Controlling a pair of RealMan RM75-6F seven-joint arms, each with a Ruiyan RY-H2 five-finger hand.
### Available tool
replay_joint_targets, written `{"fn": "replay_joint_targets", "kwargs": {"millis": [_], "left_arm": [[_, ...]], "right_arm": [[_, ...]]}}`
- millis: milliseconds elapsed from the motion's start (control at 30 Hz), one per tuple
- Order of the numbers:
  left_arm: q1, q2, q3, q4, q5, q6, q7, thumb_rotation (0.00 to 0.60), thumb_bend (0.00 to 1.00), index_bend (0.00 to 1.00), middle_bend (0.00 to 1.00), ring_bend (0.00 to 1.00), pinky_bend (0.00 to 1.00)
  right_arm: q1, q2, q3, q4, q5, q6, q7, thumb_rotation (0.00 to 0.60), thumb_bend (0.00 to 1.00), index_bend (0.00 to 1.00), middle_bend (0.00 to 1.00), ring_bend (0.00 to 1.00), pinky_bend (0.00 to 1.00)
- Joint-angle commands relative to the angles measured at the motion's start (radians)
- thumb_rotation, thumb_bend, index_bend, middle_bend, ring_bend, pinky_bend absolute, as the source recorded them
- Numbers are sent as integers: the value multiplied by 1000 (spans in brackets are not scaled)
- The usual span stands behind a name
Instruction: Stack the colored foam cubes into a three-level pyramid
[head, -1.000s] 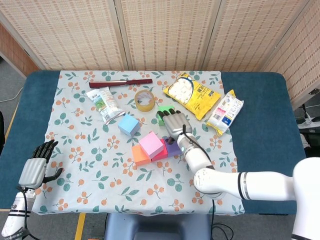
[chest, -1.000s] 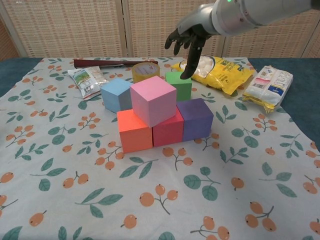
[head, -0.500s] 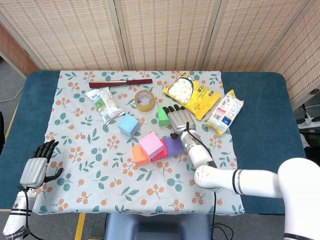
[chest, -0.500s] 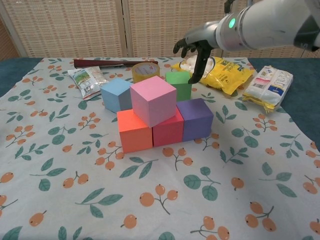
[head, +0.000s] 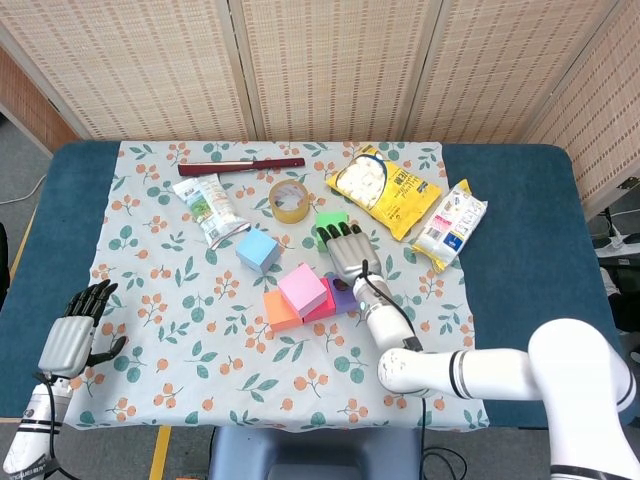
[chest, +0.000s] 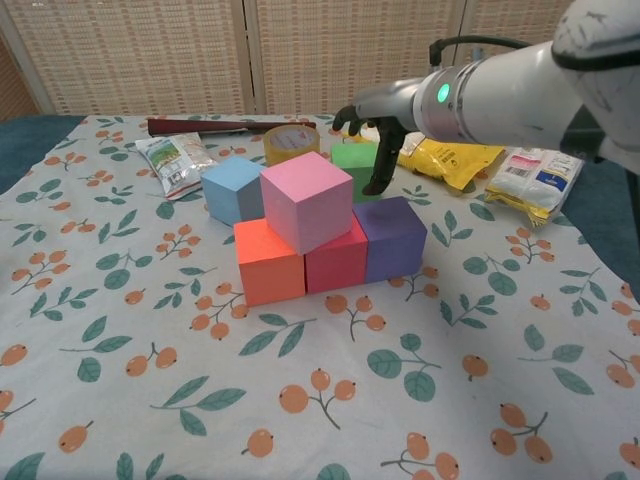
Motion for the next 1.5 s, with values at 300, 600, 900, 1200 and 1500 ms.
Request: {"fn": "replay_joint_targets", "kwargs": {"millis": [300,600,900,1200,1500], "left_arm": [[3,4,1,-5,3,6,-3,600,329,0,8,22,97],[2,4,1,-7,4,5,0,600,329,0,8,22,98],[3,5,0,-7,3,9,4,600,329,0,8,22,97],[3,5,2,-10,4,8,9,600,327,0,8,22,97],[4,7,3,-13,6,9,11,600,328,0,8,22,97]], "right_arm": [[-24,-33,13,23,-42,-2,40,600,138,0,50,0,100],[-31,-21,14,2,-54,-4,43,600,108,0,50,0,98],[-42,-41,16,18,-86,-15,70,600,81,0,50,0,98],[-55,-20,11,-19,-111,-16,80,600,65,0,50,0,98],[-55,-12,11,-41,-107,-14,81,600,64,0,50,0,98]]}}
